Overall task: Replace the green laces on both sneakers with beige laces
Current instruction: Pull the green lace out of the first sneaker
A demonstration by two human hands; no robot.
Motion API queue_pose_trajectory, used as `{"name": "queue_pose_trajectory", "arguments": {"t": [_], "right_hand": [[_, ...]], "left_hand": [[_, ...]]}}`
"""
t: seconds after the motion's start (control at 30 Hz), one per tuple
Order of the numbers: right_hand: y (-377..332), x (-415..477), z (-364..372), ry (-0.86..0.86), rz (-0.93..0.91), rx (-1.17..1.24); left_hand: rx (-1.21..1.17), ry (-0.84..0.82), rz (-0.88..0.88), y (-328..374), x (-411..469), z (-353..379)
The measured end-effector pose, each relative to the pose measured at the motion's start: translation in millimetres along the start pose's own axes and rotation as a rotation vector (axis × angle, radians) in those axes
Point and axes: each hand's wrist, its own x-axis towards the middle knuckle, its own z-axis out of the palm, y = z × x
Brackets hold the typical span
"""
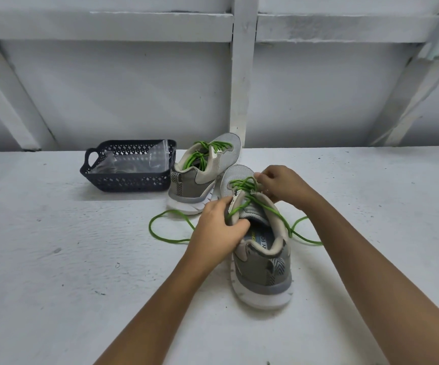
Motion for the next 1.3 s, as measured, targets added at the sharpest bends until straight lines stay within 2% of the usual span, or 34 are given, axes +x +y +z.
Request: {"name": "queue_pose_trajectory", "arguments": {"t": [0.13,0.23,0.33,0.43,0.57,0.63,0.7,0.8,0.93,1.0,1.07,1.13,1.2,1.23,1.3], "right_hand": [[2.3,-5.9,-3.7,-0.106,-0.038,0.036],[1.8,-3.7,-2.4,-0.032,-0.061,0.023],[3.2,-1.3,1.8,0.090,0.022,0.143],[2.3,-2.5,7.7,0.140,0.032,0.062],[0.4,-7.5,-3.4,-0.008,0.105,0.129],[0.6,-11.0,-8.7,-0.080,0.082,0.101],[0.0,-14.0,-8.1,-0.081,0.045,0.068],[-4.2,-16.0,-6.0,-0.041,0.015,0.090],[-1.5,-3.7,-13.3,0.215,0.063,0.323],[-0.7,-1.2,-19.2,0.270,0.088,0.368],[-1.2,-5.0,-20.3,0.153,0.118,0.322],[-1.7,-11.2,-15.9,-0.008,0.116,0.149],[-1.8,-14.5,-9.6,-0.057,0.052,0.017],[-1.6,-14.6,-7.7,-0.046,0.031,0.025],[-2.1,-13.7,-9.4,-0.025,0.061,0.197]], "left_hand": [[-0.001,0.004,-0.013,-1.6,0.8,1.6],[-0.001,0.006,-0.015,-1.7,1.0,2.0],[0.006,0.004,-0.004,-2.8,1.4,2.4],[0.001,0.005,-0.016,-4.0,1.4,2.2],[-0.014,0.007,-0.021,-2.7,-0.3,2.0],[-0.016,0.010,-0.023,-3.2,0.1,2.8],[-0.007,0.014,-0.029,-3.5,0.0,2.9],[-0.009,0.005,-0.024,-3.9,0.2,3.2],[-0.008,-0.008,-0.037,-4.8,0.3,2.4],[-0.009,-0.001,-0.041,-4.7,-0.2,2.5],[-0.004,0.005,-0.041,-4.8,-0.5,2.8],[-0.006,0.004,-0.036,-4.3,-1.1,2.9],[-0.009,0.004,-0.028,-4.6,-1.2,2.5],[-0.007,0.005,-0.029,-4.7,-1.2,2.4],[-0.002,0.005,-0.032,-5.2,-1.0,2.5]]}}
